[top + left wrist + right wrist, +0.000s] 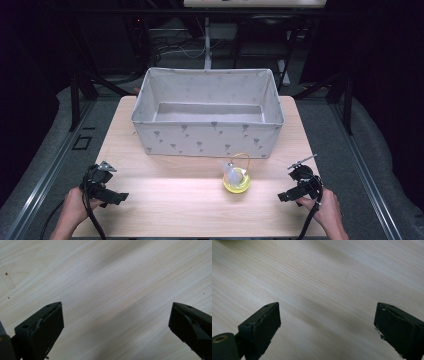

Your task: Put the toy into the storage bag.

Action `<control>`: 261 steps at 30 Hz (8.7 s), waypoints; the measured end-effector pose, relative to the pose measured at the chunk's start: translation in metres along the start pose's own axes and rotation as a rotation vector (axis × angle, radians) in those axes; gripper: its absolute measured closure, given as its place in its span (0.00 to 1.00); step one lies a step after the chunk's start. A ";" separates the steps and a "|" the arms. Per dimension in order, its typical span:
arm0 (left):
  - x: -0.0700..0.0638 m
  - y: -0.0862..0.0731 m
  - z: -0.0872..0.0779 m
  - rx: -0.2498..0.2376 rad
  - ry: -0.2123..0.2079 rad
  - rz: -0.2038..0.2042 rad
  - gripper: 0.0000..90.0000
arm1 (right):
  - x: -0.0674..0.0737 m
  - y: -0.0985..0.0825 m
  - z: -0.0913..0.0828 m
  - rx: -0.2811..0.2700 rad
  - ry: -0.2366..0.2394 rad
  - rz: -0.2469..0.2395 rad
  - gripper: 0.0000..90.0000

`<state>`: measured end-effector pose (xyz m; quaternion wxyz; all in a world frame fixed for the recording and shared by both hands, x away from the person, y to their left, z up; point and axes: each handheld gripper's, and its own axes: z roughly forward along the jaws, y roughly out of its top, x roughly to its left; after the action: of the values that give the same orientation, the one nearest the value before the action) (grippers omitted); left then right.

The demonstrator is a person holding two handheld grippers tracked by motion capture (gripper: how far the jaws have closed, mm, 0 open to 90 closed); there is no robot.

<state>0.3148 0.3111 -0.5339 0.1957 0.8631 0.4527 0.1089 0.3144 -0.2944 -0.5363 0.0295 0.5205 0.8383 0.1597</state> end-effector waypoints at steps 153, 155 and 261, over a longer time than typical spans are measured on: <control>-0.009 0.003 0.008 0.075 -0.018 0.064 0.00 | 0.141 0.159 -0.106 0.150 -0.047 -0.675 0.98; -0.009 0.003 0.008 0.076 -0.017 0.065 0.00 | 0.141 0.159 -0.108 0.149 -0.047 -0.673 0.98; -0.013 0.004 0.013 0.098 -0.036 0.102 0.00 | 0.145 0.210 -0.248 0.105 -0.057 -0.675 0.98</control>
<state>0.3152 0.2950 -0.5438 0.1556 0.8953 0.4094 0.0812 0.3762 -0.1395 -0.2220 0.0772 0.2188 0.9692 0.0830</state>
